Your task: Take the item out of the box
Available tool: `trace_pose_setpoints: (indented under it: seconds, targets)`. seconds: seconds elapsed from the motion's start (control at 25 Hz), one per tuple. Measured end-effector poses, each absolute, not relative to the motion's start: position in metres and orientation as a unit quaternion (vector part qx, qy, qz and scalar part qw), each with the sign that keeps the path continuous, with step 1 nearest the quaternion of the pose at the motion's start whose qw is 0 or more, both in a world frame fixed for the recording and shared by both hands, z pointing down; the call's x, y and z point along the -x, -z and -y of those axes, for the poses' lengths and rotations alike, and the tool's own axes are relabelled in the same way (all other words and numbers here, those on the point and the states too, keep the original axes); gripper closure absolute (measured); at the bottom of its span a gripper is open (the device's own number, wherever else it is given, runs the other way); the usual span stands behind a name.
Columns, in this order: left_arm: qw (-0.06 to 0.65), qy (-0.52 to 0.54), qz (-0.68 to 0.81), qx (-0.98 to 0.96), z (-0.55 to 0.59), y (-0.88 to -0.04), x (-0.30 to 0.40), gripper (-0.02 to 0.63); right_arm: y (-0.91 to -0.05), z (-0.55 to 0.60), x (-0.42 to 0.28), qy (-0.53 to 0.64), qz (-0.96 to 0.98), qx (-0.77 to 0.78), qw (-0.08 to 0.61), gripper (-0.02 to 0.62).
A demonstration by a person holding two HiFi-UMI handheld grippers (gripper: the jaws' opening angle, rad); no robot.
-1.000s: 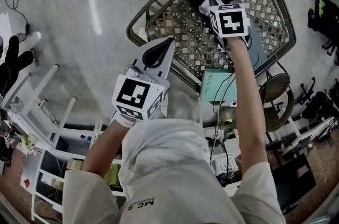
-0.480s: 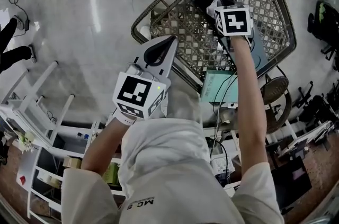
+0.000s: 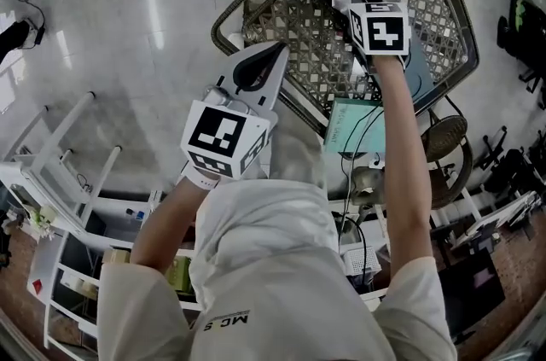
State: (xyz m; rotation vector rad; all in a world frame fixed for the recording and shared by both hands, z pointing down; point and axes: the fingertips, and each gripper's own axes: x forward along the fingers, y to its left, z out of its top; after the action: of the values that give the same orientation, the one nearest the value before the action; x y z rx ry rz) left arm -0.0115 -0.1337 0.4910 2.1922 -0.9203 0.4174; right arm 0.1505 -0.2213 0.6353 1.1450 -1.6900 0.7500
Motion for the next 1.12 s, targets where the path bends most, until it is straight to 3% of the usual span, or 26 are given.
trace_pose_setpoints:
  seconds: [1.12]
  targets:
    - [0.243,-0.116,0.388,-0.882,0.078,-0.35,0.006,0.586,-0.371,0.114,-0.148,-0.144,0.787,-0.552,0.236,0.577]
